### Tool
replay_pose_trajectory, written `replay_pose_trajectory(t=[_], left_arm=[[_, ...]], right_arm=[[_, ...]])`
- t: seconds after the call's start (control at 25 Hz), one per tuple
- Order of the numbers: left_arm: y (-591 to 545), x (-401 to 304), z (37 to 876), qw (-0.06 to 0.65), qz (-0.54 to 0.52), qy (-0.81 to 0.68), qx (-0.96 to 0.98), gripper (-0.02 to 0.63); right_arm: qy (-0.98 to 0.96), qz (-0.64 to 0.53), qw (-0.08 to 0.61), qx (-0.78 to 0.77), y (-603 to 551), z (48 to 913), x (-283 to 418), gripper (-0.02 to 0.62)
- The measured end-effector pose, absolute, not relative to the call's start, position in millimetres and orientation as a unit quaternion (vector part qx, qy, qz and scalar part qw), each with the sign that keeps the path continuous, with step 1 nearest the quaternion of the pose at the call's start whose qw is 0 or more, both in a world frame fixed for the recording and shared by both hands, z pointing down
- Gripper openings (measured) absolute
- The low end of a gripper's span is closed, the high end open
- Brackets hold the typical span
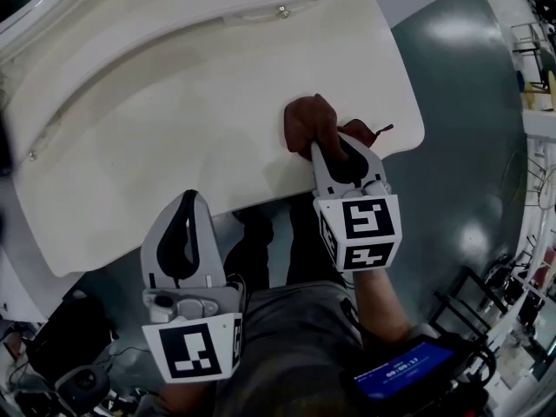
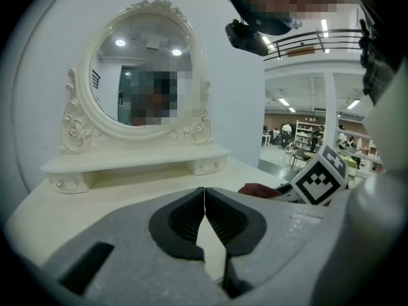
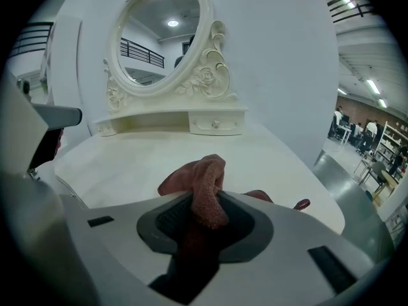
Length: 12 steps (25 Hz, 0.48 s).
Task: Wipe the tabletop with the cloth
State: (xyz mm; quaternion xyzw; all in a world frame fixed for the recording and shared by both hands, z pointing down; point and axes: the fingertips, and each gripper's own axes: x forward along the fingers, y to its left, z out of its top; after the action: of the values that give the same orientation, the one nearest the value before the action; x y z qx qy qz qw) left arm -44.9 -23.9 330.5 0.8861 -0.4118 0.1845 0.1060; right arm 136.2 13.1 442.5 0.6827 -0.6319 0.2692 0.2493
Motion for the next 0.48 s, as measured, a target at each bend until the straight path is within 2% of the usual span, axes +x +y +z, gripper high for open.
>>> replay_pose_trajectory(t=[0.48], left_arm=[[-2, -115, 338, 0.122, 0.174, -0.469, 0.857, 0.015]], right_arm=[[-0.679, 0.250, 0.265, 0.638, 7, 451, 61, 0.107]])
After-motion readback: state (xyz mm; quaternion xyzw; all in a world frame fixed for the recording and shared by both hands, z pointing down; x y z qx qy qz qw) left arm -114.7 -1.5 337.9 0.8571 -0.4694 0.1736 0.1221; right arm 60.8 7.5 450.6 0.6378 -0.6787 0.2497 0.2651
